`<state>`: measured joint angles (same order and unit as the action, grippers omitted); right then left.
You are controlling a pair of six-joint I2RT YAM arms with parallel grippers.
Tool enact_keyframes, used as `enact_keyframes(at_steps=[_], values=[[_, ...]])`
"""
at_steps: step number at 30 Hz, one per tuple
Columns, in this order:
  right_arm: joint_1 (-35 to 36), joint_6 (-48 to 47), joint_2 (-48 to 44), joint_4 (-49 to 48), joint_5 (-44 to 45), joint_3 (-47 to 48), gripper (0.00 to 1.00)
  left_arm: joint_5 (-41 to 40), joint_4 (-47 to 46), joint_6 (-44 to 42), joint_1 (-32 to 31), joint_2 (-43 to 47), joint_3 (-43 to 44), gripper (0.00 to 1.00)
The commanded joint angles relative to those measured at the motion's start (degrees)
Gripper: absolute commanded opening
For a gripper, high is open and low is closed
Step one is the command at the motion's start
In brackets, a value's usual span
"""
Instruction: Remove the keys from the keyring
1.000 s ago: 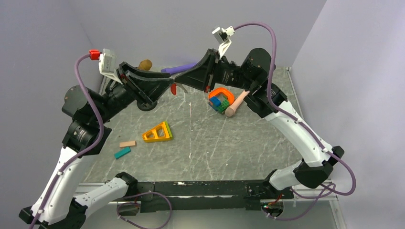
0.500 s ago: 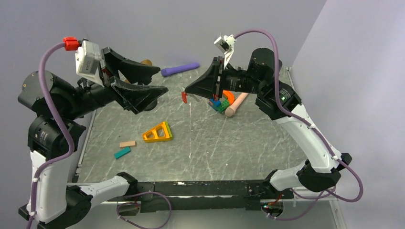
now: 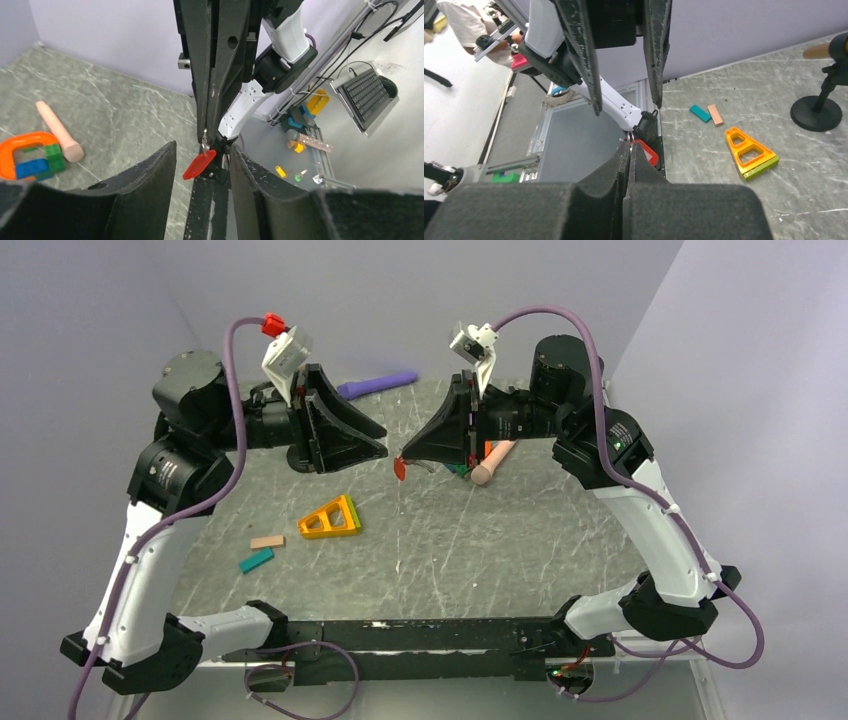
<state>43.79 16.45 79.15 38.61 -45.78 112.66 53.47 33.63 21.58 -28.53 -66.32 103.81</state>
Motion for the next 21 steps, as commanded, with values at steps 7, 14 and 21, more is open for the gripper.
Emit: enact_keyframes(at_steps=[7,14,21], values=[[-0.22,0.25,-1.38,0.15,-2.84,0.37,0.0,5.21,-7.86,7.26,0.19,2.03,-4.16,0.44],[-0.2,0.03,-0.98,0.27,-3.48,0.73,0.0,3.43,-6.05,6.66,-1.83,0.94,-3.86,0.44],[-0.24,-0.38,-0.58,0.99,-3.8,1.68,0.0,0.25,-4.27,5.26,-4.02,0.05,-3.14,0.43]])
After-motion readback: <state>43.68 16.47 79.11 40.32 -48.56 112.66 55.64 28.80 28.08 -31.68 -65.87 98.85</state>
